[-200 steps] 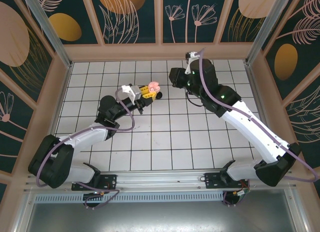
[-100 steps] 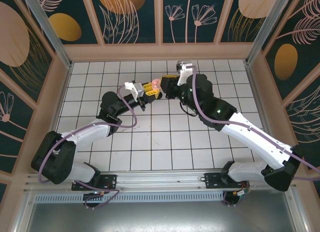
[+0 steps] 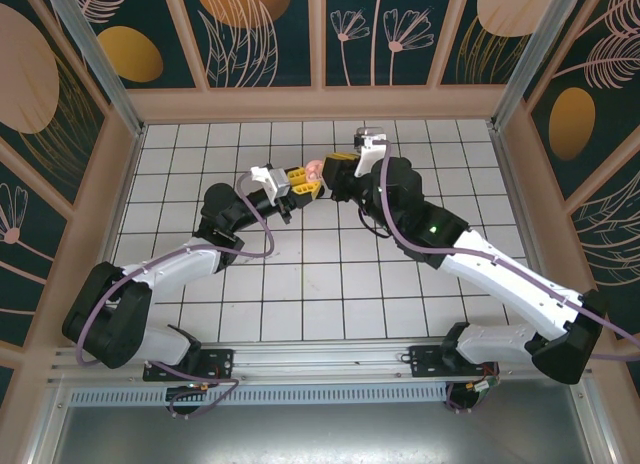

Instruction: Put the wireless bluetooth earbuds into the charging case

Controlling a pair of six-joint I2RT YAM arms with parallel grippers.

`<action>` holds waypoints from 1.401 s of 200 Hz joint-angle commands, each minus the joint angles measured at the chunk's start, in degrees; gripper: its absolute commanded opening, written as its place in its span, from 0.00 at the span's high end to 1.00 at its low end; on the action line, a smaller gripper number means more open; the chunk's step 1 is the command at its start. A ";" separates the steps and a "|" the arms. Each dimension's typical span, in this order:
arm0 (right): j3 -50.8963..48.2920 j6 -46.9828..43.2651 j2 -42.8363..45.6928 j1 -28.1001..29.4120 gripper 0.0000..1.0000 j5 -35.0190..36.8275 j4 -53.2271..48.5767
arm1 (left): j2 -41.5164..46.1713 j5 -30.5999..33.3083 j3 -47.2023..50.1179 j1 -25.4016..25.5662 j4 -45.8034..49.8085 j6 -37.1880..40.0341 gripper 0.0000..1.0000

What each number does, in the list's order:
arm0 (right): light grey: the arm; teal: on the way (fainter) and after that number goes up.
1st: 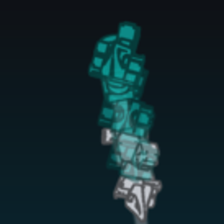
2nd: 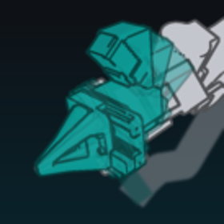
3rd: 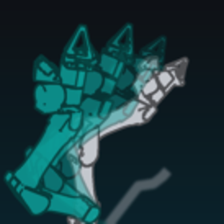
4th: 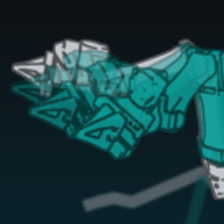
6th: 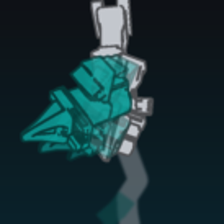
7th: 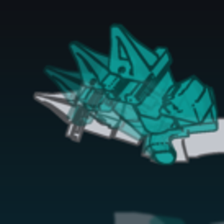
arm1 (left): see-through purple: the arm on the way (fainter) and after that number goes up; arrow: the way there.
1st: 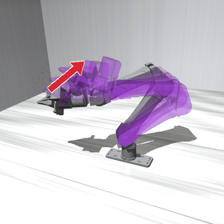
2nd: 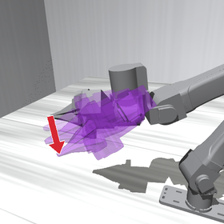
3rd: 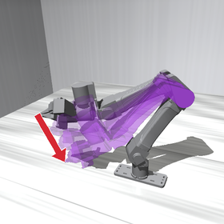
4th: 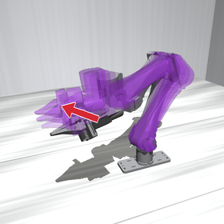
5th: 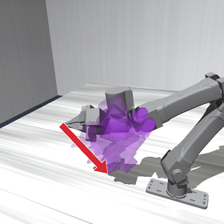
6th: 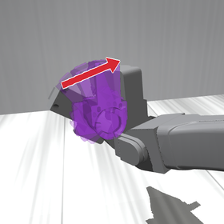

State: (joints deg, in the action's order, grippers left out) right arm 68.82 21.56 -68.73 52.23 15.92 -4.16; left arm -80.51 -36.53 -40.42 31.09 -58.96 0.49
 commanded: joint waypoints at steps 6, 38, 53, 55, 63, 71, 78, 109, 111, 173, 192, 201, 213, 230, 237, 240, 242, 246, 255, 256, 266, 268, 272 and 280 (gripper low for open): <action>-0.88 1.22 0.39 0.42 0.81 1.44 3.88 | 1.32 -2.29 -0.90 0.37 -1.86 1.45 1.00; -1.14 1.47 -0.57 0.42 0.81 1.28 4.14 | 1.75 -2.75 -0.88 0.36 -1.43 1.58 1.00; -1.16 1.64 -0.96 0.42 0.81 1.13 4.17 | 1.92 -2.69 -0.89 0.36 -1.28 1.62 1.00; -1.21 1.69 -1.01 0.40 0.81 1.13 4.23 | 1.98 -2.74 -0.89 0.37 -1.36 1.68 1.00; -1.22 1.79 -1.27 0.42 0.81 1.04 4.27 | 1.98 -2.67 -0.90 0.33 -1.33 1.77 1.00; -1.26 1.88 -1.48 0.42 0.81 1.01 4.32 | 2.11 -2.67 -0.88 0.37 -1.33 1.75 1.00; -1.31 1.97 -1.66 0.42 0.81 0.95 4.32 | 2.17 -2.67 -0.88 0.37 -1.29 1.71 1.00; -1.76 2.17 -2.20 0.38 0.81 1.04 4.63 | 2.37 -2.67 -0.80 0.32 -1.21 1.73 1.00; -1.76 2.23 -2.26 0.39 0.81 1.04 4.61 | 2.37 -2.67 -0.86 0.36 -1.24 1.71 1.00; -1.80 2.61 -3.08 0.33 0.81 0.62 4.68 | 2.64 -2.58 -0.88 0.37 -1.02 1.72 1.00; -1.84 2.70 -3.25 0.33 0.81 0.34 4.61 | 2.72 -2.49 -0.88 0.33 -0.98 1.81 1.00; -1.93 2.78 -3.25 0.33 0.81 0.25 4.56 | 2.68 -2.40 -0.88 0.36 -0.98 1.78 1.00; -2.06 2.87 -3.26 0.33 0.81 0.07 4.49 | 2.73 -2.33 -0.97 0.37 -0.98 1.72 1.00; -2.44 3.13 -3.08 0.33 0.82 -0.01 4.46 | 2.73 -2.15 -1.06 0.38 -0.89 1.63 1.00; -2.61 3.21 -2.92 0.33 0.82 -0.10 4.51 | 2.79 -2.09 -1.06 0.33 -0.89 1.62 1.00; -2.70 3.22 -2.84 0.33 0.82 -0.10 4.52 | 2.81 -2.06 -1.06 0.41 -0.88 1.62 1.00; -2.76 3.29 -2.82 0.33 0.82 -0.10 4.52 | 2.81 -2.05 -1.06 0.38 -0.85 1.68 1.00; -2.87 3.35 -2.73 0.33 0.82 -0.10 4.50 | 2.81 -1.98 -1.16 0.37 -0.89 1.64 1.00; -3.15 3.55 -2.48 0.33 0.82 0.08 4.50 | 2.73 -1.87 -1.20 0.35 -0.89 1.64 1.00; -3.11 3.56 -2.43 0.38 0.82 0.08 4.51 | 2.73 -1.87 -1.18 0.36 -0.85 1.68 1.00; -3.40 3.57 -2.07 0.33 0.82 0.21 4.60 | 2.70 -1.87 -1.16 0.37 -0.87 1.65 1.00; -3.42 3.57 -1.99 0.33 0.82 0.17 4.56 | 2.68 -1.87 -1.15 0.35 -0.89 1.63 1.00; -3.55 3.67 -1.87 0.31 0.82 0.24 4.54 | 2.72 -1.87 -1.15 0.37 -0.75 1.61 1.00; -3.68 3.66 -1.68 0.33 0.82 0.29 4.49 | 2.73 -1.81 -1.23 0.37 -0.80 1.59 1.00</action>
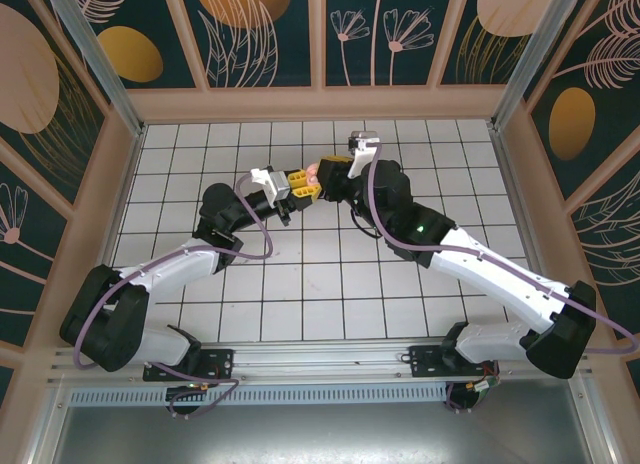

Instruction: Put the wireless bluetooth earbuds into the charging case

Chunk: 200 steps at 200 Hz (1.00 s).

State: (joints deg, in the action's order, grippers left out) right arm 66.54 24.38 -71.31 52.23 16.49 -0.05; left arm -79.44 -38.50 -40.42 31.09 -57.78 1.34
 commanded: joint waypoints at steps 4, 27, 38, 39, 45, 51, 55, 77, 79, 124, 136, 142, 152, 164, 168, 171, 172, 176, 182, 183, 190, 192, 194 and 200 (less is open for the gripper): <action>-1.47 0.91 0.98 0.33 0.82 -0.31 0.36 | 1.65 0.18 -1.20 0.42 -1.92 0.72 1.00; -1.55 1.02 1.32 0.33 0.82 -0.19 0.42 | 1.56 0.27 -1.24 0.37 -1.99 0.69 1.00; -1.58 1.02 1.42 0.33 0.82 -0.06 0.44 | 1.50 0.33 -1.32 0.31 -1.90 0.66 1.00; -1.54 1.02 1.43 0.33 0.82 -0.06 0.51 | 1.49 0.35 -1.32 0.34 -1.90 0.67 1.00; -1.59 1.01 1.52 0.34 0.82 -0.01 0.53 | 1.46 0.36 -1.32 0.37 -1.89 0.67 1.00; -1.59 1.02 1.68 0.33 0.82 0.19 0.57 | 1.48 0.36 -1.32 0.32 -1.90 0.62 1.00; -1.57 1.02 1.76 0.33 0.82 0.31 0.65 | 1.41 0.37 -1.37 0.37 -1.90 0.61 1.00; -1.12 0.63 2.27 0.33 0.82 0.99 0.66 | 1.18 0.36 -1.46 0.40 -1.84 0.55 1.00; -0.97 0.59 2.30 0.33 0.82 1.04 0.67 | 1.12 0.36 -1.42 0.33 -1.84 0.51 1.00; 0.89 -0.05 3.09 0.24 0.81 0.94 0.56 | 0.65 0.38 -1.41 0.37 -2.08 0.28 1.00; 0.87 0.21 3.39 0.24 0.81 0.57 0.67 | 0.64 0.44 -1.41 0.43 -2.16 0.25 1.00; 0.82 0.36 3.54 0.24 0.82 0.35 0.60 | 0.56 0.44 -1.43 0.37 -2.22 0.32 1.00; 0.70 0.64 3.76 0.33 0.82 -0.09 0.75 | 0.52 0.44 -1.58 0.36 -2.25 0.27 1.00; 0.52 1.00 3.98 0.33 0.82 -0.61 0.75 | 0.43 0.43 -1.59 0.37 -2.25 0.32 1.00; 0.47 1.08 4.02 0.33 0.82 -0.81 0.68 | 0.43 0.50 -1.59 0.40 -2.25 0.36 1.00; 0.43 1.15 4.02 0.33 0.82 -1.02 0.73 | 0.43 0.46 -1.66 0.40 -2.25 0.37 1.00; 0.39 1.17 4.05 0.33 0.81 -1.02 0.70 | 0.43 0.45 -1.67 0.34 -2.25 0.35 1.00; 0.30 1.31 4.07 0.33 0.81 -1.23 0.75 | 0.43 0.44 -1.72 0.34 -2.25 0.42 1.00; 0.19 1.45 4.07 0.33 0.82 -1.42 0.71 | 0.43 0.44 -1.68 0.35 -2.24 0.42 1.00; 0.18 1.46 4.07 0.33 0.82 -1.48 0.69 | 0.43 0.44 -1.72 0.36 -2.25 0.41 1.00; 0.04 1.61 4.00 0.38 0.82 -1.72 0.84 | 0.43 0.45 -1.85 0.36 -2.25 0.43 1.00; 0.00 1.63 3.99 0.30 0.82 -1.77 0.89 | 0.43 0.45 -1.89 0.37 -2.25 0.46 1.00; -0.07 1.70 3.98 0.35 0.82 -1.80 0.86 | 0.38 0.45 -1.86 0.37 -2.23 0.43 1.00; -0.17 1.79 3.90 0.38 0.81 -1.90 0.95 | 0.42 0.44 -1.94 0.36 -2.15 0.42 1.00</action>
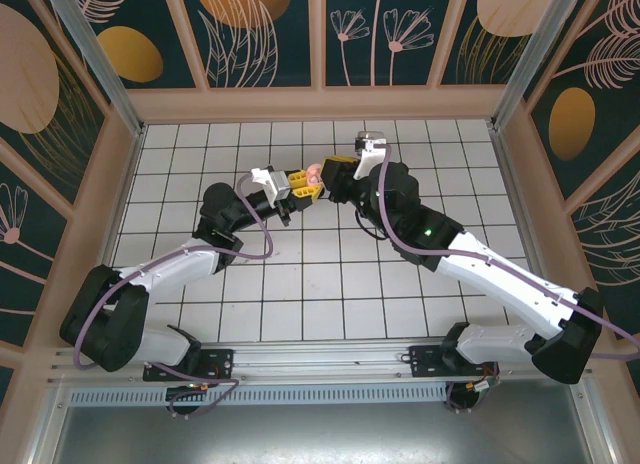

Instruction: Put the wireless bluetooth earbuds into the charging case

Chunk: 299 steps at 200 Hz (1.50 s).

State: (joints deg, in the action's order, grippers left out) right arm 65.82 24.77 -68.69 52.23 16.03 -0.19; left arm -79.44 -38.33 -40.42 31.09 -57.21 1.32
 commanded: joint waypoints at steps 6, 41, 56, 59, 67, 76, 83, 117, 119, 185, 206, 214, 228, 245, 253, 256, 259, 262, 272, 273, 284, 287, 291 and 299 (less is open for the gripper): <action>0.45 1.49 1.09 0.38 0.82 -1.46 1.15 | 0.36 0.25 -2.03 0.37 -2.70 0.50 1.00; 0.27 1.77 -0.12 0.39 0.82 -2.14 1.58 | 0.25 0.15 -2.55 0.36 -2.44 0.42 1.00; 0.27 1.64 -0.63 0.36 0.82 -2.14 1.77 | 0.25 -0.03 -2.69 0.35 -2.42 0.27 1.00; 0.27 1.60 -0.72 0.36 0.82 -1.99 1.92 | 0.30 0.00 -2.64 0.37 -2.46 0.26 1.00; 0.35 1.47 -0.99 0.33 0.82 -2.00 1.93 | 0.34 -0.07 -2.64 0.36 -2.47 0.34 1.00; 0.53 1.28 -1.33 0.33 0.82 -1.99 1.99 | 0.42 -0.08 -2.64 0.33 -2.47 0.19 1.00; 0.62 1.20 -1.52 0.33 0.82 -1.88 1.99 | 0.50 -0.09 -2.64 0.42 -2.47 0.20 1.00; 0.64 1.32 -2.58 -0.01 0.82 -2.31 1.88 | 0.69 -0.17 -2.64 0.35 -2.38 0.19 1.00; 0.63 1.33 -2.70 -0.02 0.82 -2.38 1.86 | 0.69 -0.17 -2.64 0.35 -2.34 0.22 1.00; -0.74 1.51 -3.37 -0.46 0.83 -3.80 0.89 | 0.19 -0.07 -3.16 0.33 -2.38 -0.05 1.00; -1.11 1.15 -3.97 -0.37 0.83 -4.67 0.11 | 0.07 0.01 -3.43 0.38 -2.53 -0.39 1.00; -1.26 1.00 -4.16 -0.30 0.83 -4.74 -0.17 | -0.06 0.01 -3.39 0.40 -2.71 -0.58 1.00; -1.55 0.90 -4.44 -0.20 0.83 -4.20 -0.69 | 0.07 0.15 -3.45 0.34 -3.03 -0.74 1.00; -2.25 0.64 -4.59 -0.20 0.83 -4.03 -1.08 | 0.16 0.26 -3.44 0.40 -3.19 -0.99 1.00; -2.44 0.41 -4.76 -0.11 0.84 -3.97 -1.34 | 0.16 0.27 -3.39 0.38 -3.19 -1.14 1.00; -2.48 0.30 -4.83 -0.06 0.84 -3.82 -1.51 | 0.16 0.26 -3.49 0.42 -3.22 -1.11 1.00; -2.58 0.23 -4.87 -0.03 0.84 -3.75 -1.63 | 0.16 0.27 -3.47 0.46 -3.33 -1.14 1.00; -2.69 0.19 -4.94 0.02 0.84 -3.59 -1.73 | 0.12 0.27 -3.51 0.42 -3.34 -1.18 1.00; -3.05 -0.12 -5.12 0.15 0.84 -3.55 -1.90 | 0.16 0.26 -3.52 0.41 -3.47 -1.29 1.00; -3.06 -0.19 -5.13 0.15 0.84 -3.55 -1.91 | 0.16 0.26 -3.52 0.44 -3.50 -1.31 1.00; -3.11 -0.67 -5.39 0.41 0.84 -3.40 -2.19 | 0.16 0.27 -3.61 0.37 -3.45 -1.40 1.00; -3.08 -0.81 -5.53 0.54 0.84 -3.28 -2.31 | 0.16 0.24 -3.61 0.33 -3.44 -1.41 1.00; -3.10 -0.99 -5.70 0.66 0.84 -3.21 -2.49 | 0.16 0.26 -3.73 0.34 -3.49 -1.41 1.00; -2.94 -1.51 -6.05 0.99 0.84 -3.16 -2.76 | 0.12 0.36 -3.66 0.42 -3.51 -1.35 1.00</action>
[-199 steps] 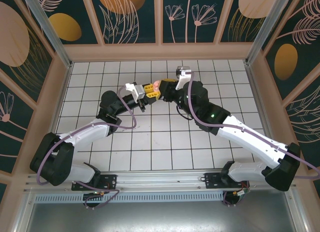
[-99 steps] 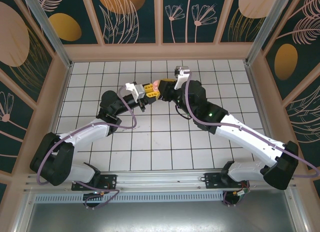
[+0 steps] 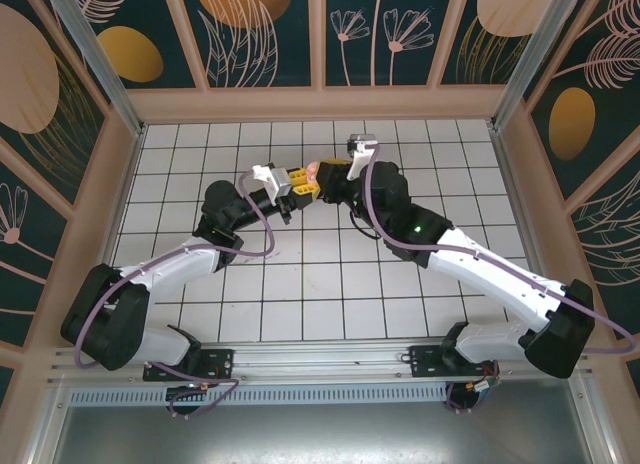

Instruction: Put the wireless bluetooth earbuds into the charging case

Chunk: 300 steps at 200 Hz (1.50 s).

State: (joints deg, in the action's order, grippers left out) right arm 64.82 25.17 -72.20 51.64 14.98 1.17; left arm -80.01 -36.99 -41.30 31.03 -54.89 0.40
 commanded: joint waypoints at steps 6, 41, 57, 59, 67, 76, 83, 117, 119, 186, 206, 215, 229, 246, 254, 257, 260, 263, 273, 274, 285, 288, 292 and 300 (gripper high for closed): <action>-1.63 -2.33 -2.85 1.91 0.84 -1.87 -4.44 | 0.71 -0.98 -2.83 0.41 -5.83 -0.52 1.00; 0.54 -4.23 -5.67 3.40 0.84 -0.89 -6.91 | 0.55 -0.89 -2.93 0.45 -5.83 -0.78 1.00; 0.85 -4.18 -6.38 3.65 0.84 -0.23 -7.68 | 0.71 -0.90 -2.74 0.52 -5.88 -0.76 1.00; 0.84 -4.12 -6.44 3.65 0.84 -0.18 -7.67 | 0.72 -0.89 -2.74 0.53 -5.92 -0.69 1.00; 0.76 -4.00 -6.37 3.62 0.84 0.12 -7.68 | 0.79 -0.80 -2.65 0.50 -5.84 -0.65 1.00; 0.75 -3.75 -6.37 3.57 0.84 0.51 -7.83 | 0.80 -0.82 -2.56 0.53 -5.92 -0.63 1.00; 0.82 -3.49 -6.28 3.56 0.84 0.85 -7.98 | 0.82 -0.80 -2.56 0.48 -5.83 -0.54 1.00; 1.67 -0.63 -5.29 2.83 0.76 2.11 -8.77 | 0.77 -0.80 -2.56 0.45 -5.58 -0.55 1.00; 1.77 -0.29 -5.18 2.74 0.75 2.19 -8.87 | 0.74 -0.80 -2.52 0.51 -5.58 -0.55 1.00; 4.83 5.59 -0.91 0.14 0.40 -0.98 -5.76 | -0.41 -0.54 -0.98 0.47 -6.88 -1.38 1.00; 5.31 6.41 0.57 -0.37 0.33 -3.22 -4.42 | -0.46 -0.49 -0.49 0.51 -7.13 -1.54 1.00; 5.23 6.84 1.45 -0.65 0.31 -4.30 -3.69 | -0.50 -0.36 -0.15 0.53 -7.41 -1.57 1.00; 5.12 7.50 3.04 -1.05 0.29 -5.33 -2.74 | -0.67 -0.20 0.16 0.52 -7.65 -1.60 1.00; 5.19 8.27 4.72 -1.57 0.27 -6.44 -2.71 | -0.93 -0.10 0.56 0.52 -8.10 -1.65 1.00; 5.50 8.61 5.09 -1.88 0.27 -7.08 -3.17 | -1.07 -0.11 0.68 0.50 -8.40 -1.80 1.00; 5.69 8.73 5.18 -2.01 0.26 -7.22 -3.52 | -1.11 -0.08 0.69 0.52 -8.43 -1.74 1.00; 5.83 8.79 5.27 -2.13 0.27 -7.38 -3.88 | -1.13 -0.04 0.67 0.53 -8.49 -1.79 1.00; 6.04 8.84 5.36 -2.19 0.26 -7.44 -4.23 | -1.26 -0.09 0.72 0.45 -8.62 -1.82 1.00; 6.44 8.84 5.52 -2.37 0.26 -7.51 -5.42 | -1.36 -0.03 0.84 0.51 -8.67 -1.92 1.00; 6.49 8.84 5.55 -2.40 0.26 -7.51 -5.49 | -1.41 -0.02 0.85 0.52 -8.66 -1.91 1.00; 6.96 8.76 5.51 -2.86 0.26 -7.50 -7.31 | -1.47 -0.01 1.00 0.45 -8.66 -1.97 1.00; 7.06 8.71 5.50 -3.05 0.26 -7.51 -7.85 | -1.47 -0.08 1.06 0.52 -8.77 -1.98 1.00; 7.21 8.55 5.50 -3.26 0.27 -7.59 -8.55 | -1.51 -0.16 1.08 0.53 -8.74 -1.99 1.00; 7.62 8.39 5.26 -4.13 0.28 -7.81 -10.25 | -1.56 -0.14 1.33 0.53 -8.66 -1.86 1.00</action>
State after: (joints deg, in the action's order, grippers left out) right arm 70.00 33.15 -67.64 49.08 8.78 -4.86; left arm -80.97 -35.99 -41.04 31.29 -60.58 -0.69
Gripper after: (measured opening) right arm 0.734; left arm 0.204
